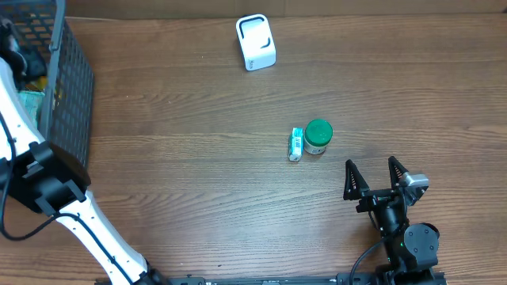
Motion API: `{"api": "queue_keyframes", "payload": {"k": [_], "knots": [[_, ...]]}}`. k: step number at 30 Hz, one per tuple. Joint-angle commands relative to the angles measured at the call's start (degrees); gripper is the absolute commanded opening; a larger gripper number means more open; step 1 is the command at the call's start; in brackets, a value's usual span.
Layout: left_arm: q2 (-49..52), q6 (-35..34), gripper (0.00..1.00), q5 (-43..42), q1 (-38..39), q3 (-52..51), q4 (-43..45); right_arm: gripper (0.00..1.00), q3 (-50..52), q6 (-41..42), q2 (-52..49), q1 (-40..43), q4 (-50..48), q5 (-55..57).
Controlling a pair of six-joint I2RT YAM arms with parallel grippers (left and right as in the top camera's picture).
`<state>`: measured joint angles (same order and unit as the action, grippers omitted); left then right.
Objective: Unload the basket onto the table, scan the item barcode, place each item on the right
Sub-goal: 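Grasp the yellow-capped bottle in the basket and lift it, then carry the yellow bottle to the scanner and present its barcode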
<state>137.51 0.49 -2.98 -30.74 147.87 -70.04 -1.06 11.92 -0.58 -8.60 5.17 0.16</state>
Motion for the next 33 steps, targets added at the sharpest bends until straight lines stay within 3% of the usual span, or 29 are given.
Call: {"api": "queue_keyframes", "payload": {"k": [1,13,19,26,33], "knots": [[-8.2,-7.0,0.26,0.6,0.7,6.5,0.4,1.0,0.6,-0.4,0.4,0.3,-0.3,-0.3],[-26.4,-25.5,0.26,0.6,3.2,7.1,-3.1,1.0,0.6,-0.4,0.4,0.3,-0.3,-0.3],[-33.4,-26.7,0.29,0.6,8.6,7.1,-11.6,1.0,0.6,-0.4,0.4,0.3,-0.3,-0.3],[-33.4,-29.9,0.26,1.9,18.1,6.8,-23.5,1.0,0.6,-0.4,0.4,0.3,-0.3,-0.3],[-32.6,-32.2,0.25,1.9,28.8,1.8,-26.8,1.0,0.6,-0.4,0.4,0.3,-0.3,-0.3]]}}
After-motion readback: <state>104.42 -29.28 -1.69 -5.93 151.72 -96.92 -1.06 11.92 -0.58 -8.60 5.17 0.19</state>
